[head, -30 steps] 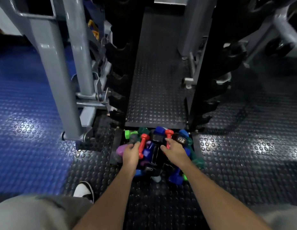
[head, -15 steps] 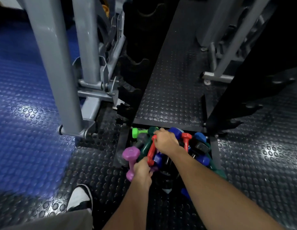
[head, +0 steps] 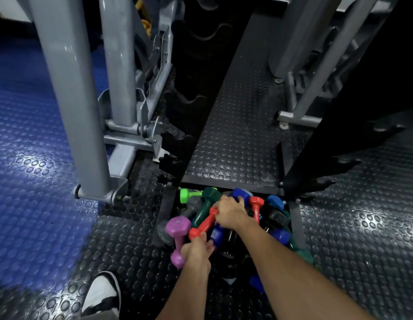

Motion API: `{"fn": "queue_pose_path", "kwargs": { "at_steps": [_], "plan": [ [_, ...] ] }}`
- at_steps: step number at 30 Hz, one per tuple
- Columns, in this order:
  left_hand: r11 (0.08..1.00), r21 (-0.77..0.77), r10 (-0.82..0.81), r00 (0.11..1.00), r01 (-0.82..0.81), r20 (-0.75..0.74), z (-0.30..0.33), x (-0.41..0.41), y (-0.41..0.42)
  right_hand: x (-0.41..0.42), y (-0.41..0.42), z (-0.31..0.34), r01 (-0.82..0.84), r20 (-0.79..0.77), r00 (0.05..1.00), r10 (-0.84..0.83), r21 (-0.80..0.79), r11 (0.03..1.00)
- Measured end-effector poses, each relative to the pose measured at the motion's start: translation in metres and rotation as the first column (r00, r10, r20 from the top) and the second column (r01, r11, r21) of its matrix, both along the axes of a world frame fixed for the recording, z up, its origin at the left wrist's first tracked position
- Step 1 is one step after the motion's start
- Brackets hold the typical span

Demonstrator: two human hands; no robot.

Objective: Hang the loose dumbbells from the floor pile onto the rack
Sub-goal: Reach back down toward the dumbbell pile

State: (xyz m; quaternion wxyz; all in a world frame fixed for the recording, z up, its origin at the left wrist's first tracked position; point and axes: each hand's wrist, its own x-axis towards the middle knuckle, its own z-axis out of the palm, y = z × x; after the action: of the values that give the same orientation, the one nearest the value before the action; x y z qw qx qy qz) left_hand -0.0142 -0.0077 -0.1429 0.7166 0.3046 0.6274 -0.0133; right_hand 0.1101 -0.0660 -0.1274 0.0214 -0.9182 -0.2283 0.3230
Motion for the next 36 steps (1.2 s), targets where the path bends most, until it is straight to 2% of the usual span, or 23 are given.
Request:
{"fn": "queue_pose_path", "kwargs": {
  "at_steps": [6, 8, 11, 17, 24, 26, 29, 32, 36],
  "plan": [
    [0.999, 0.027, -0.048, 0.999, 0.047, 0.027, 0.002, -0.001, 0.004, -0.027, 0.002, -0.001, -0.147, 0.043, 0.988, 0.148, -0.015, 0.989],
    [0.997, 0.036, -0.067, 0.997, 0.065, 0.044, 0.002, 0.0, 0.007, -0.024, -0.001, 0.0, -0.139, 0.103, 0.985, 0.141, -0.026, 0.99],
    [0.993, 0.105, -0.062, 0.998, 0.063, -0.011, -0.009, -0.002, 0.016, -0.016, 0.0, 0.0, -0.116, 0.164, 0.979, 0.117, -0.014, 0.993],
    [0.974, 0.213, -0.072, 0.996, 0.082, -0.058, -0.032, -0.01, 0.014, 0.006, 0.007, -0.005, -0.111, 0.11, 0.986, 0.125, -0.13, 0.985],
    [0.97, 0.236, -0.053, 0.998, 0.061, -0.04, -0.041, -0.009, 0.014, 0.02, 0.028, -0.021, -0.155, 0.051, 0.984, 0.171, -0.229, 0.961],
    [0.97, 0.237, -0.045, 0.998, 0.052, -0.034, -0.041, -0.01, 0.014, 0.021, 0.028, -0.021, -0.121, 0.052, 0.99, 0.132, -0.184, 0.976],
    [0.973, 0.223, -0.064, 0.998, 0.062, 0.003, -0.036, -0.012, 0.015, 0.028, 0.022, -0.02, 0.015, 0.0, 1.0, -0.015, 0.03, 0.999],
    [0.977, 0.202, -0.081, 0.994, 0.064, 0.078, -0.029, -0.012, 0.014, 0.03, 0.019, -0.01, 0.159, -0.121, 0.984, -0.13, 0.272, 0.949],
    [0.99, 0.116, -0.098, 0.975, 0.076, 0.201, -0.008, -0.018, 0.015, 0.031, 0.018, 0.022, 0.178, -0.155, 0.98, -0.124, 0.403, 0.898]
  ]
}}
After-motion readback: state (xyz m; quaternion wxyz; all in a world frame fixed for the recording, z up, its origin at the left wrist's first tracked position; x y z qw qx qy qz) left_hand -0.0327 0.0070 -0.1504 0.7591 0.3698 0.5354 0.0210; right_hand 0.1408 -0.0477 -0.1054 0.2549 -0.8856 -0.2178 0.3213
